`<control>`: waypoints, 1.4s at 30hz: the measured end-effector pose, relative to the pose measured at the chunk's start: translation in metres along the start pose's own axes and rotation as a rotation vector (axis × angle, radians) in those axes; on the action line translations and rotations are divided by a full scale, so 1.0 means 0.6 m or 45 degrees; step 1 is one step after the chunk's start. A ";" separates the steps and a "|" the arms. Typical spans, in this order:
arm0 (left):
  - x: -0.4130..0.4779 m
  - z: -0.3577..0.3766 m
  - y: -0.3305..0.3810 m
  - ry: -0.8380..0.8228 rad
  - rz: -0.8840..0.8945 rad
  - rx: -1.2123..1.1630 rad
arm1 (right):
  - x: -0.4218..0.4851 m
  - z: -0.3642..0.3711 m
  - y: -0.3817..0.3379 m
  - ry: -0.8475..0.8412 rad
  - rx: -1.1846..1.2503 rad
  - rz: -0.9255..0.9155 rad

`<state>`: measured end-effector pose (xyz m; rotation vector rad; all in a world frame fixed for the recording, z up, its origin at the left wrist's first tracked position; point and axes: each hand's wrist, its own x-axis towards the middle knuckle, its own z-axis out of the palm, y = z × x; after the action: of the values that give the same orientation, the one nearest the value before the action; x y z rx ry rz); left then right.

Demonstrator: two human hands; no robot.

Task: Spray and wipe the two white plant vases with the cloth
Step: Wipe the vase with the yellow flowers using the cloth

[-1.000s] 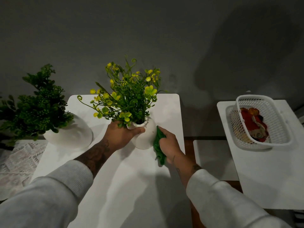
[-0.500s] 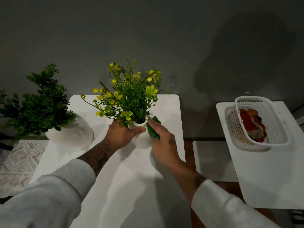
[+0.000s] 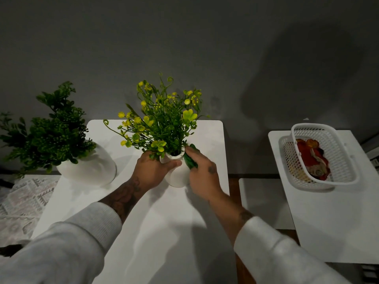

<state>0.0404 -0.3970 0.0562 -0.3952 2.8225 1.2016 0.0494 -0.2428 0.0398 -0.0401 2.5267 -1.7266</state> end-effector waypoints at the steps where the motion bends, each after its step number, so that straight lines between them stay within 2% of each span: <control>1: -0.001 0.000 0.000 0.003 0.010 0.003 | -0.014 0.004 0.005 0.019 -0.002 -0.014; 7: 0.000 -0.003 0.004 -0.013 0.044 0.077 | -0.010 -0.004 0.007 0.003 -0.033 -0.074; 13: 0.001 -0.005 0.009 -0.035 0.026 0.071 | 0.050 -0.019 -0.013 -0.150 -0.186 -0.005; 22: -0.007 0.002 0.013 -0.005 -0.038 0.015 | -0.037 -0.003 0.012 -0.027 -0.075 -0.090; 26: -0.010 0.003 0.018 0.026 -0.061 0.006 | -0.016 -0.006 0.003 -0.020 -0.070 -0.079; 29: -0.010 0.003 0.021 0.033 -0.092 0.011 | 0.024 -0.017 -0.011 -0.101 -0.085 -0.031; 32: -0.018 0.006 0.025 0.094 -0.123 -0.044 | 0.044 -0.017 -0.012 -0.155 -0.155 -0.023; 36: -0.030 0.017 0.032 0.187 -0.020 0.075 | 0.013 -0.002 0.003 -0.077 -0.069 -0.007; 42: -0.044 0.021 0.042 0.291 -0.002 0.117 | -0.035 0.013 0.021 -0.019 -0.066 -0.141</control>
<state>0.0586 -0.3656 0.0686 -0.5622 3.0539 1.0847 0.0710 -0.2440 0.0266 -0.1994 2.6045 -1.6911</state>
